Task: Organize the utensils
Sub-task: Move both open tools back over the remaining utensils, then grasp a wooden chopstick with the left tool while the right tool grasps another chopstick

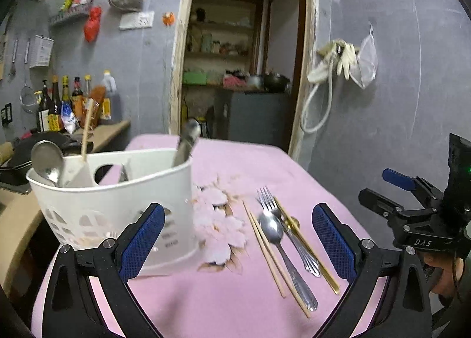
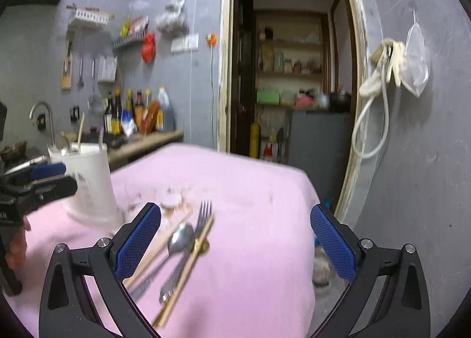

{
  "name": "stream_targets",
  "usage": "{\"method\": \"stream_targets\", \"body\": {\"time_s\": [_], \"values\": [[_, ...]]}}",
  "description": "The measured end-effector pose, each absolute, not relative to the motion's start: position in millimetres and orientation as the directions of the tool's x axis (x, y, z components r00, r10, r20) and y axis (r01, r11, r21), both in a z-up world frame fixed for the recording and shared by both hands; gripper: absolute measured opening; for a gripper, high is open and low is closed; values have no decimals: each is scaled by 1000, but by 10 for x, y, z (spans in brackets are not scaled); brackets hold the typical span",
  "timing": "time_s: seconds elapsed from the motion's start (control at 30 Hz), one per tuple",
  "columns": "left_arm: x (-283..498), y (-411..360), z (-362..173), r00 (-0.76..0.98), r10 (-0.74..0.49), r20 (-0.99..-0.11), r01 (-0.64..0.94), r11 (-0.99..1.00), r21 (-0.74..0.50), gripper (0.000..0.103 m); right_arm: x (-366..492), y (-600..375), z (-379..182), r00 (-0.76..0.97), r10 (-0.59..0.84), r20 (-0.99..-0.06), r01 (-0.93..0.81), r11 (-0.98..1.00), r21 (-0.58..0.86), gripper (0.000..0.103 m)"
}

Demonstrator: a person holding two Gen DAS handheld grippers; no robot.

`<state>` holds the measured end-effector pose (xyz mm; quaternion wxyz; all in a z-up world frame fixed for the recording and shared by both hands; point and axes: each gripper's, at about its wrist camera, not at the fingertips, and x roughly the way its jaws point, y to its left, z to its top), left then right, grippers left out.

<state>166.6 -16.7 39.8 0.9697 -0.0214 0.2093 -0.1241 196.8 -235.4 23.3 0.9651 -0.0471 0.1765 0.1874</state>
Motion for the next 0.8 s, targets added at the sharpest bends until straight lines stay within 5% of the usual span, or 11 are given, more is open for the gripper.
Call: {"method": "stream_targets", "body": {"time_s": [0.23,0.4,0.63,0.8], "values": [[1893,-367,205,794,-244,-557,252,966,-62,95,2083,-2330,17,772,374,-513,-425,905,21,67],[2089,-442,25,705,-252,-663,273,959,-74,72,2113,-2271,-105,710,395,-583,-462,886,38,51],[2334,-501,-254,578,-252,-776,279,955,-102,44,2105,-2173,-204,647,418,-638,-506,861,50,41],[2446,-496,-374,514,-270,-814,279,950,-139,39,2094,-2075,-241,614,424,-666,-539,841,39,39]]}}
